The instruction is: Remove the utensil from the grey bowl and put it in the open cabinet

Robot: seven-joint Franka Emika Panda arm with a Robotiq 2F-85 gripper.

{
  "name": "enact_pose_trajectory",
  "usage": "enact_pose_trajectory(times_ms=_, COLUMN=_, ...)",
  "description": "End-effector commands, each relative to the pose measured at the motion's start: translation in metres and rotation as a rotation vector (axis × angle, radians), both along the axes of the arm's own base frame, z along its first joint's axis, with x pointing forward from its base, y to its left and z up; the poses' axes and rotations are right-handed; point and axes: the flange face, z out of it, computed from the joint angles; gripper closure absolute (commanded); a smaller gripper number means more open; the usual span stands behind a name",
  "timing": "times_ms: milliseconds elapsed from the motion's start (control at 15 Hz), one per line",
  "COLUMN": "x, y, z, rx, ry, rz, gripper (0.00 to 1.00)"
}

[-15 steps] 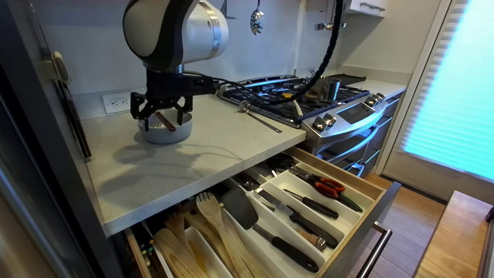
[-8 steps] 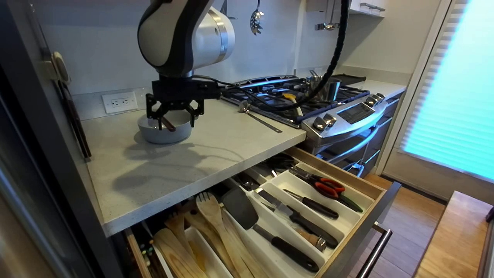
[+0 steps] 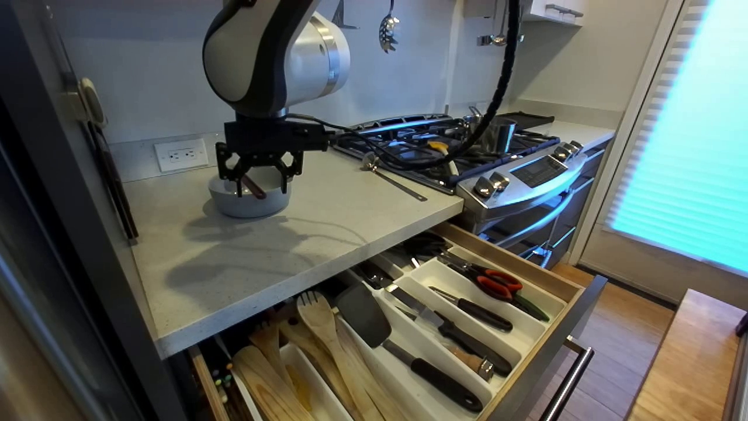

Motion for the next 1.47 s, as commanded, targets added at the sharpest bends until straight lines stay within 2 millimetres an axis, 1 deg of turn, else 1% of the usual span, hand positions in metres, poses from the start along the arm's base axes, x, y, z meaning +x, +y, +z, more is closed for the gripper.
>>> enact_pose_trajectory(times_ms=0, x=0.009, y=-0.003, z=-0.01, rx=-0.003, ry=0.016, rz=-0.012, gripper=0.37)
enact_pose_trajectory(times_ms=133, x=0.011, y=-0.004, z=-0.013, rx=-0.005, ry=0.013, rz=-0.01, gripper=0.44)
enact_pose_trajectory(times_ms=200, x=0.012, y=-0.004, z=-0.014, rx=-0.007, ry=0.012, rz=-0.01, gripper=0.46)
enact_pose_trajectory(times_ms=267, x=0.013, y=-0.005, z=-0.014, rx=-0.012, ry=0.008, rz=-0.009, gripper=0.62)
enact_pose_trajectory(times_ms=333, x=0.013, y=-0.005, z=-0.013, rx=-0.013, ry=0.003, rz=-0.008, gripper=0.73)
enact_pose_trajectory(times_ms=467, x=0.015, y=-0.004, z=-0.011, rx=-0.014, ry=-0.003, rz=-0.004, gripper=0.9)
enact_pose_trajectory(times_ms=533, x=0.015, y=-0.003, z=-0.01, rx=-0.016, ry=-0.006, rz=0.0, gripper=0.96)
enact_pose_trajectory(times_ms=600, x=0.014, y=-0.001, z=-0.006, rx=-0.022, ry=-0.011, rz=0.003, gripper=0.97)
enact_pose_trajectory(times_ms=733, x=0.011, y=0.003, z=0.005, rx=-0.034, ry=-0.036, rz=0.011, gripper=0.94)
enact_pose_trajectory(times_ms=933, x=0.006, y=0.007, z=0.029, rx=-0.066, ry=-0.093, rz=0.021, gripper=0.94)
enact_pose_trajectory(times_ms=1067, x=0.001, y=0.006, z=0.048, rx=-0.089, ry=-0.123, rz=0.015, gripper=0.94)
enact_pose_trajectory(times_ms=1133, x=-0.005, y=0.007, z=0.054, rx=-0.093, ry=-0.117, rz=0.025, gripper=0.94)
enact_pose_trajectory(times_ms=1267, x=-0.026, y=0.007, z=0.069, rx=-0.078, ry=-0.103, rz=0.053, gripper=0.94)
enact_pose_trajectory(times_ms=1333, x=-0.043, y=0.006, z=0.075, rx=-0.063, ry=-0.096, rz=0.052, gripper=0.94)
enact_pose_trajectory(times_ms=1400, x=-0.054, y=0.009, z=0.08, rx=-0.05, ry=-0.09, rz=0.058, gripper=0.94)
